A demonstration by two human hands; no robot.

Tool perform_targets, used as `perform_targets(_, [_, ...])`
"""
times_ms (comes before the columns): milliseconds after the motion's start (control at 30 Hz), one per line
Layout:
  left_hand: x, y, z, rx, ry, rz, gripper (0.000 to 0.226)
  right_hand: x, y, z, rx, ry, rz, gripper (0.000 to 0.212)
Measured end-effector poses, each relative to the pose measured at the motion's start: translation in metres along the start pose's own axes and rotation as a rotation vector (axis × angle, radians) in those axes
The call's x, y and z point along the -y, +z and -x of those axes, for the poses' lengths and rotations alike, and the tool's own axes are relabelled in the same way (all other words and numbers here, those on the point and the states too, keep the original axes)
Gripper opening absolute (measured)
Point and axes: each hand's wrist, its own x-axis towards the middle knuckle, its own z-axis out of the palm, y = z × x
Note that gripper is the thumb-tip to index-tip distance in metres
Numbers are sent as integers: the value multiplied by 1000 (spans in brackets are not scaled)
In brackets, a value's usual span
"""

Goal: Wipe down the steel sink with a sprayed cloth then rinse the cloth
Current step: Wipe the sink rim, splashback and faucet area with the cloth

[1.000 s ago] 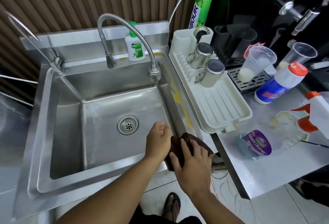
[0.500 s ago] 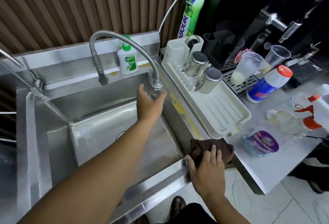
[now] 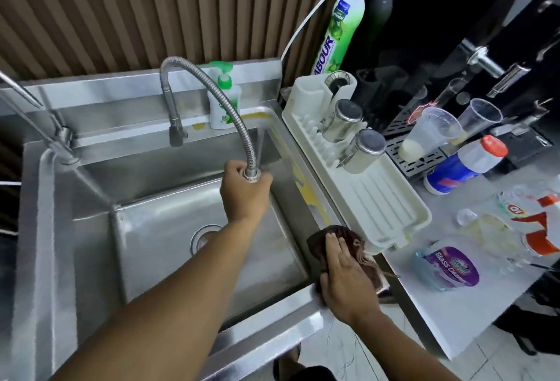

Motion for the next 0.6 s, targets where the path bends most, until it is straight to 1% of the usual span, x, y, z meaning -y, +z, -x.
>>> perform_targets(67, [9,-14,10,-108,-13,50,28,0,1,-28,-15,-59,49,80])
perform_targets(133, [16,-29,17,-224,-52,109,35,1,-1,-60,15,-87,97,81])
perform_targets(200, [20,-45,20,-312,-87,127,39,7,-6,-92,12,-118,122,79])
perform_targets(300, [25,-66,22,-432,-137,143,41,13,-16,-118,41,-108,176,75])
perform_targets(400, [26,-71,18,-551,-209,215,46,6,-15,-105,35,-87,116,69])
perform_targets(500, [20,-61,12,-629,-312,371,62,-10,-4,-60,35,-66,75,72])
perform_targets(600, [16,-50,8,-665,-412,570,74,-19,10,-19,15,-43,82,69])
